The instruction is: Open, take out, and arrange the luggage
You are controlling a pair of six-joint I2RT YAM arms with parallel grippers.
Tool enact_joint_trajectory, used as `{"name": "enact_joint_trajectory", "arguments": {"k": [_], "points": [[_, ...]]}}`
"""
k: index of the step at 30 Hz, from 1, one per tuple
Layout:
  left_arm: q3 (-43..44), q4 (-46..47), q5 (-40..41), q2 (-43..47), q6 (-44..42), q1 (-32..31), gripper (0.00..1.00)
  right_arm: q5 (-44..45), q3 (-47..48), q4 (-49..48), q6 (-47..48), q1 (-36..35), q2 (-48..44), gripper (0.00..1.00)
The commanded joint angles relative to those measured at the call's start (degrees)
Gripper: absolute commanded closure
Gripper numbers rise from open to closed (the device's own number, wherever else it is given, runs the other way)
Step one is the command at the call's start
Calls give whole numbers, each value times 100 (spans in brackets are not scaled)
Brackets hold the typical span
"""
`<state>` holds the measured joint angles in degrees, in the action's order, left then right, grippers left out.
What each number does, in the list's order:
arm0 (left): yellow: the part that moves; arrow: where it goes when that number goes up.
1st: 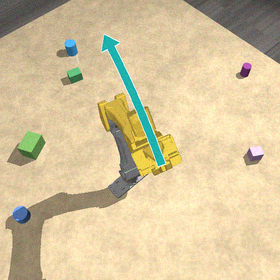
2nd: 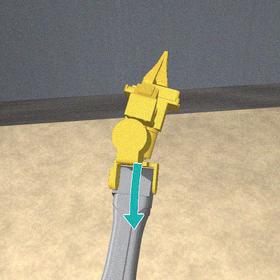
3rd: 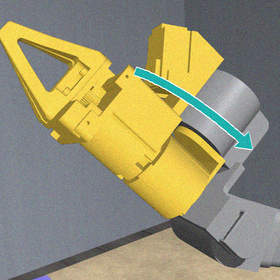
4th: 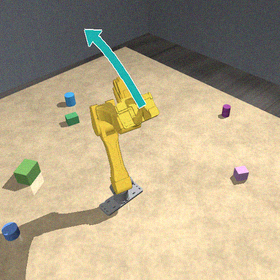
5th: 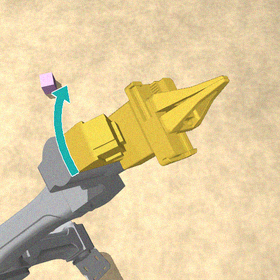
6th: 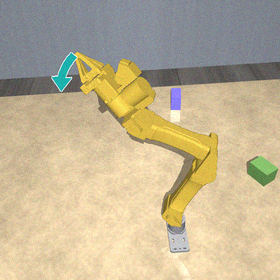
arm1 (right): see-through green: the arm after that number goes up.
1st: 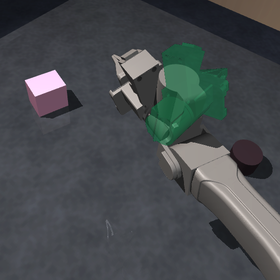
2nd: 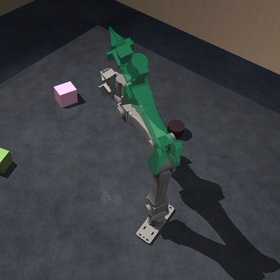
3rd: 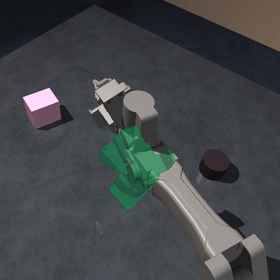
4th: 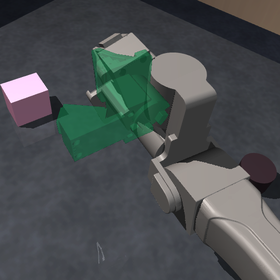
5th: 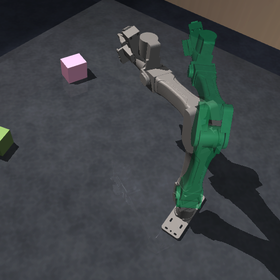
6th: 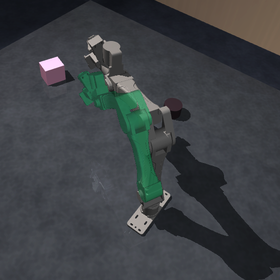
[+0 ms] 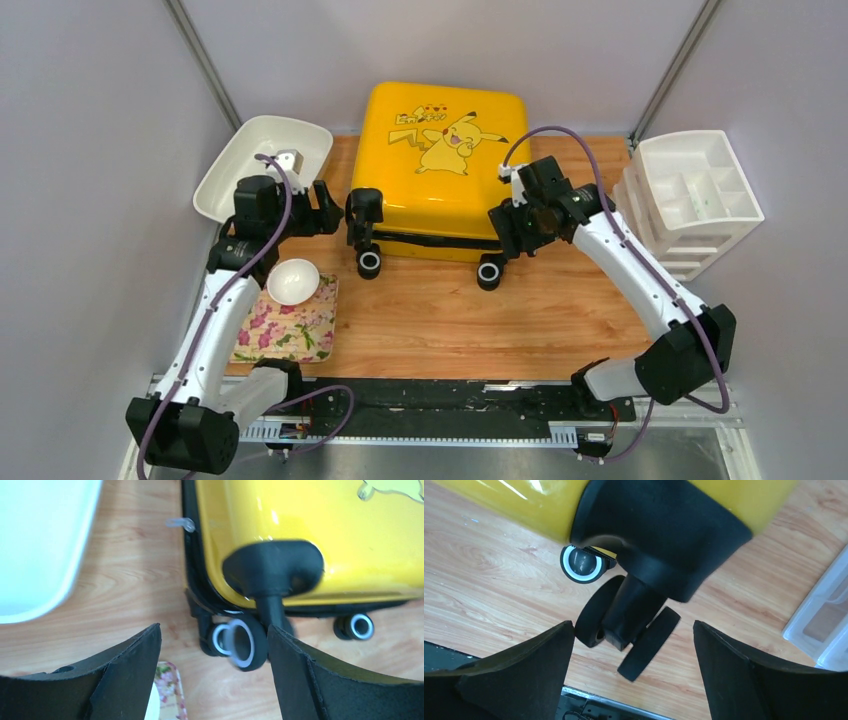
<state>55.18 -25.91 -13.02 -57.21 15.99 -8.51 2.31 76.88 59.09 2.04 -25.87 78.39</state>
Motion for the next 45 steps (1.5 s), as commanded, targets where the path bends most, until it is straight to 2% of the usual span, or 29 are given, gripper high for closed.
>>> {"name": "enact_joint_trajectory", "arguments": {"k": [1, 4, 5, 6, 7, 9, 10, 12, 13, 14, 22, 24, 26, 29, 31, 34, 35, 39, 40, 41, 43, 44, 45], "points": [[345, 279, 518, -167, -394, 340, 16, 156, 37, -134, -160, -111, 237, 10], [222, 367, 511, -474, -745, 534, 18, 244, 116, -222, -152, -111, 378, 41], [195, 376, 511, -667, -1007, 552, 19, 296, 204, -214, -82, -111, 422, 79], [160, 481, 502, -747, -1149, 561, 23, 453, 239, -205, -38, -68, 431, 98], [21, 586, 258, -826, -1307, 570, 25, 507, 266, -170, 76, -33, 423, 100], [-42, 779, -129, -1063, -1590, 570, 32, 656, 345, -74, 182, 168, 388, 100], [-121, 868, -688, -1134, -1755, 561, 33, 701, 362, 31, 252, 248, 370, 100], [-200, 1148, -1174, -1310, -1705, 561, 37, 710, 398, 111, 620, 607, 326, 100], [-305, 1254, -1838, -1345, -1713, 535, 39, 710, 398, 103, 744, 748, 300, 100], [-358, 1360, -2019, -1389, -1704, 483, 41, 719, 398, 68, 1015, 889, 282, 100], [-1052, 1958, -2240, -1407, -1626, -1116, 50, 525, 810, -222, 1869, 1918, 431, 100], [-1167, 2133, -2301, -1337, -1240, -1380, 51, 543, 1021, -319, 1914, 2120, 528, 100], [-1474, 2414, -2608, -1136, -494, -1451, 51, 525, 1310, -407, 1923, 2235, 685, 100], [-1589, 2329, -2706, -680, -456, -1311, 50, 517, 1662, -477, 1870, 2367, 853, 100], [-1545, 2021, -2654, -363, -710, -1127, 49, 140, 1751, -285, 1748, 2350, 845, 100], [-1396, 1678, -2600, 17, -990, -408, 49, -563, 1489, 14, 1677, 2087, 521, 100], [-1309, 1486, -2679, -44, -1140, 12, 48, -712, 1374, 50, 1685, 2025, 406, 100], [-634, 948, -2855, -649, -1800, 621, 47, -1723, 855, 207, 1659, 1936, -235, 100], [-518, 878, -2943, -921, -1871, 701, 47, -1690, 837, 243, 1615, 1945, -254, 98], [-421, 816, -2944, -1037, -1845, 745, 47, -1594, 889, 304, 1580, 1945, -237, 91], [-315, 920, -2909, -1221, -1679, 816, 47, -1689, 1204, 830, 1772, 1954, -97, 89], [-341, 1200, -2882, -1240, -1634, 816, 48, -1716, 1276, 989, 1791, 1954, -78, 77], [-437, 1350, -2908, -1249, -1408, 981, 48, -1603, 1346, 1138, 1747, 1937, -70, 55]]}}
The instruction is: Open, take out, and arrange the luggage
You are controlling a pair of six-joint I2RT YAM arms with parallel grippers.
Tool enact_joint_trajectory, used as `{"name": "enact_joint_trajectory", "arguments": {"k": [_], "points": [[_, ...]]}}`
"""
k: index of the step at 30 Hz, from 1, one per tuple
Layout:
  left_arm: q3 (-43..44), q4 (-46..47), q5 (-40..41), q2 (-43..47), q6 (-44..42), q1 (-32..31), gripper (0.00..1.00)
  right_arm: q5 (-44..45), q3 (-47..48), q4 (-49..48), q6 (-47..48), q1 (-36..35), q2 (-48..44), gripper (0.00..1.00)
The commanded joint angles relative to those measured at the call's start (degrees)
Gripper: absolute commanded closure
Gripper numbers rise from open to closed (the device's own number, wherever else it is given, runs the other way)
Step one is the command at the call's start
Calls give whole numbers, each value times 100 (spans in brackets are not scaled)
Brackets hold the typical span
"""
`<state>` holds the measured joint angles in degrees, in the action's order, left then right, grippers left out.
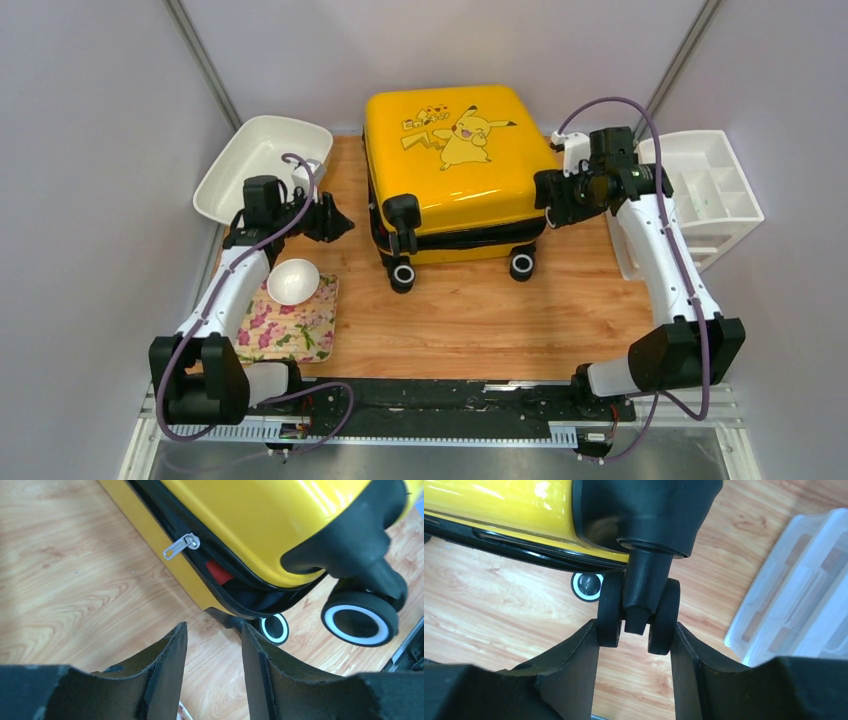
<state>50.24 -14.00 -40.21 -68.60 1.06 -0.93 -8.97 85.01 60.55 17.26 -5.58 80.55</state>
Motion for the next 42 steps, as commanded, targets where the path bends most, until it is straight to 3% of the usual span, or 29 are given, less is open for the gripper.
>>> {"name": "enact_joint_trajectory", "arguments": {"k": [1, 2, 8, 13, 17, 23, 29, 32, 36, 42], "points": [[30, 282, -207, -127, 218, 242, 48, -387, 595, 1037, 243, -92, -286, 14], [12, 432, -190, -136, 219, 242, 47, -264, 691, 1046, 261, -92, -295, 6], [-172, 635, -645, -452, -27, 234, 46, 211, 903, 949, -99, -276, -453, 4], [-673, 1091, -769, -742, -62, 110, 50, -114, 859, 871, -573, -1610, -585, 4], [-892, 1688, -901, -804, -1, -450, 50, -333, 842, 669, -1012, -2481, -357, 4], [-1165, 2296, -893, -831, 131, -1198, 53, -834, 798, 343, -1233, -2860, 100, 4], [-1253, 2499, -954, -893, 571, -1498, 56, -834, 1191, 509, -917, -2633, 241, 0], [-1455, 2271, -857, -594, 465, -1340, 55, -940, 1727, 703, -742, -1643, 364, 0], [-1710, 2130, -578, -111, 833, -910, 44, 101, 1914, 853, -452, -919, 549, 0], [-1527, 1725, 371, 356, 756, -366, 34, 1106, 1010, 520, 32, -593, 567, 0]]}}
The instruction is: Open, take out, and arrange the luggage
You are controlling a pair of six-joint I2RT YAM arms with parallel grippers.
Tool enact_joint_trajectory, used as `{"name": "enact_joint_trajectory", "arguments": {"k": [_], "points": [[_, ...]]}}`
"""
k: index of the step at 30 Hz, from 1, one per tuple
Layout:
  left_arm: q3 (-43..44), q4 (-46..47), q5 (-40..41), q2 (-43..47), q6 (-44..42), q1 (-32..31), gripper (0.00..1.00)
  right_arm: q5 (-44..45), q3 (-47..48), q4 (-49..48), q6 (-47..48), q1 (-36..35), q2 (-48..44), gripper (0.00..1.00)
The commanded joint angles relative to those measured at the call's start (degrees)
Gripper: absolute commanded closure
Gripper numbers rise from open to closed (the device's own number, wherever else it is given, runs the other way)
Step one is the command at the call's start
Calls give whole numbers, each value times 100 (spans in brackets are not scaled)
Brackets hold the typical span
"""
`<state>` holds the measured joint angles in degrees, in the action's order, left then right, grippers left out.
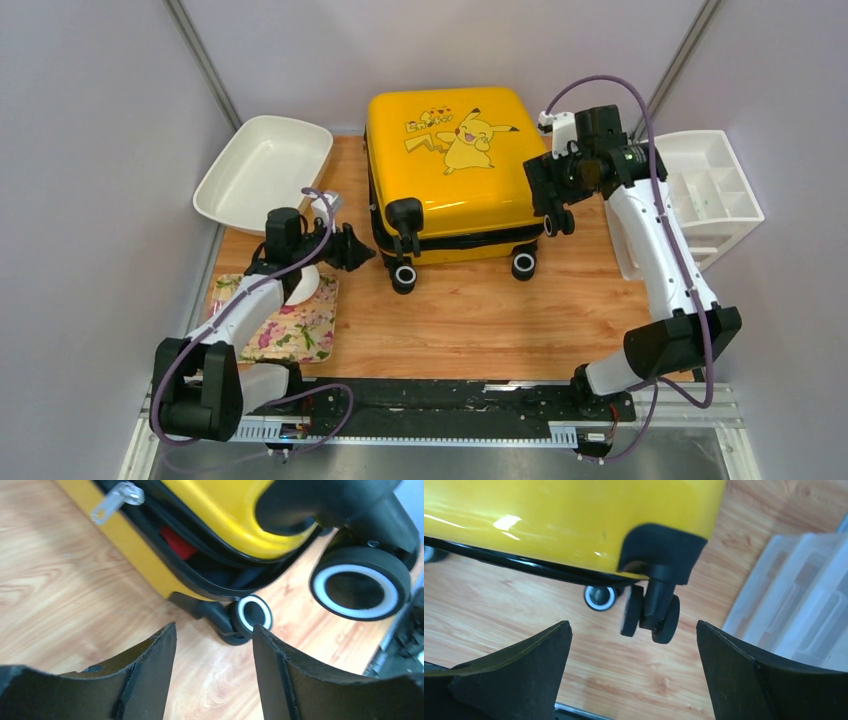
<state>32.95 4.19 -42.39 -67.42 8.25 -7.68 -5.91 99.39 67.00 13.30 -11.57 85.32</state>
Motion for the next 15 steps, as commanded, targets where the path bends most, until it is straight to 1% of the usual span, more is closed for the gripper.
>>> {"name": "enact_joint_trajectory", "arguments": {"k": [1, 2, 3, 4, 5, 6, 8, 10, 12, 13, 14, 15], "points": [[290, -128, 661, 151, -16, 381, 33, 880, -673, -187, 445, 15, 90, 0], [569, -207, 610, 54, -147, 451, 32, 960, -798, -283, 489, 23, 90, 0], [772, -364, 435, -251, -670, 495, 32, 1082, -877, -310, 576, 15, 116, 0], [983, -853, 346, -420, -1015, 496, 32, 1170, -1008, -328, 612, 6, 212, 0], [1377, -1049, 206, -587, -1593, 496, 33, 1284, -1053, -328, 630, 41, 248, 0], [1511, -1182, 101, -867, -1807, 496, 33, 1286, -1062, -302, 639, 50, 292, 0], [1653, -1131, 38, -1053, -2281, 496, 33, 1251, -1097, -214, 612, 76, 433, 1], [1706, -938, -102, -1255, -2599, 496, 35, 944, -1089, -126, 595, 85, 494, 4], [1995, -998, -278, -1596, -2934, 496, 37, 672, -1054, 5, 569, 94, 547, 8], [2144, -1225, -322, -1721, -3039, 496, 40, 409, -1028, 84, 595, 94, 565, 9], [2459, -1392, -462, -1853, -3310, 496, 41, 337, -1001, 189, 595, 94, 591, 10], [2575, -1507, -498, -2054, -3338, 496, 41, 258, -1010, 225, 595, 94, 582, 12]]}}
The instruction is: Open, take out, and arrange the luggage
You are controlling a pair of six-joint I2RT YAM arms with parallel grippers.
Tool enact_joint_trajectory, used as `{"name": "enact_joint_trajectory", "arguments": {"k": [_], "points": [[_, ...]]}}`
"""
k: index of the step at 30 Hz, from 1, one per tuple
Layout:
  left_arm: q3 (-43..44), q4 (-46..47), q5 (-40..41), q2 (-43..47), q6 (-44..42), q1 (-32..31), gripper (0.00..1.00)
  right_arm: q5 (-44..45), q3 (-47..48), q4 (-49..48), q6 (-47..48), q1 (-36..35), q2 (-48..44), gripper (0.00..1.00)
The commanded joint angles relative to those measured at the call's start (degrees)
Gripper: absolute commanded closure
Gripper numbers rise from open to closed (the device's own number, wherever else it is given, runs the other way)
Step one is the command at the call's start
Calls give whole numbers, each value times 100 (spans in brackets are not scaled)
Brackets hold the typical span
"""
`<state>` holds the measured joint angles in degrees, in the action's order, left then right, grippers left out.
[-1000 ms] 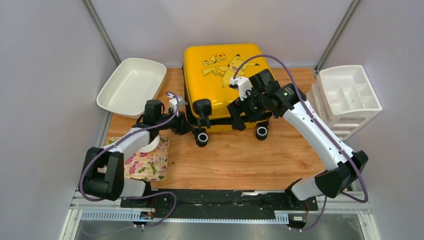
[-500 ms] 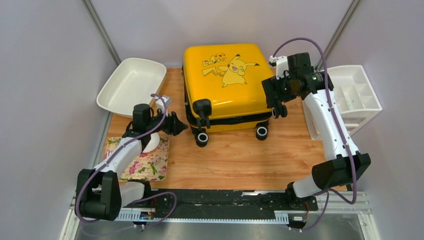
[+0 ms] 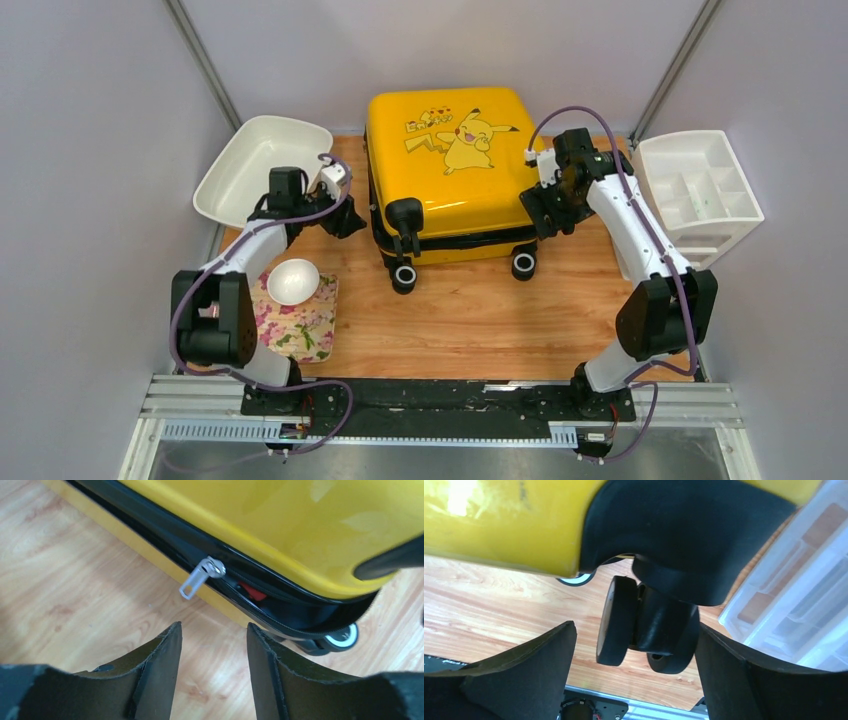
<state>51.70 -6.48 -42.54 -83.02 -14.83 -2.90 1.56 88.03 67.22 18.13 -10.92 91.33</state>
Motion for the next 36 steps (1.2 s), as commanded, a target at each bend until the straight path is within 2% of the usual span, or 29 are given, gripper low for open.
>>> {"name": "enact_joint_trajectory", "arguments": {"k": [1, 5, 6, 12, 17, 20, 21, 23, 24, 28, 33, 35, 36], "points": [[770, -477, -509, -556, -1065, 17, 42, -516, 127, 230, 138, 37, -10, 12], [859, -91, -588, -759, -1145, 8, 44, -543, 65, 248, 138, 28, -36, 17], [903, -64, -623, -881, -1180, 0, 46, -587, 48, 239, 129, 28, -28, 22], [1299, -310, -808, -1286, -1391, -44, 50, -657, 4, 309, 112, 46, 16, 29], [1254, 94, -773, -1392, -1198, -53, 64, -718, -23, 309, 147, 107, 69, 42], [1386, 182, -615, -1629, -1040, -44, 79, -867, -31, 370, 182, 160, 130, 62], [1386, 417, -571, -1699, -944, -44, 90, -903, -31, 397, 191, 169, 131, 74], [1308, 830, -353, -1778, -446, -44, 97, -999, -49, 441, 200, 195, 140, 89], [1290, 1181, -264, -1813, -277, -44, 100, -1052, -66, 467, 208, 187, 140, 100], [1587, 1658, 123, -2077, 531, -44, 100, -1553, -145, 617, 305, 195, -36, 100], [2124, 1256, 466, -2227, 850, -44, 100, -2247, -172, 774, 498, 222, -492, 100], [2379, 783, 711, -2096, 990, -18, 89, -2676, 160, 993, 629, 396, -651, 98], [2432, 301, 686, -2034, 1008, 8, 70, -2801, 388, 1090, 674, 493, -669, 71]]}}
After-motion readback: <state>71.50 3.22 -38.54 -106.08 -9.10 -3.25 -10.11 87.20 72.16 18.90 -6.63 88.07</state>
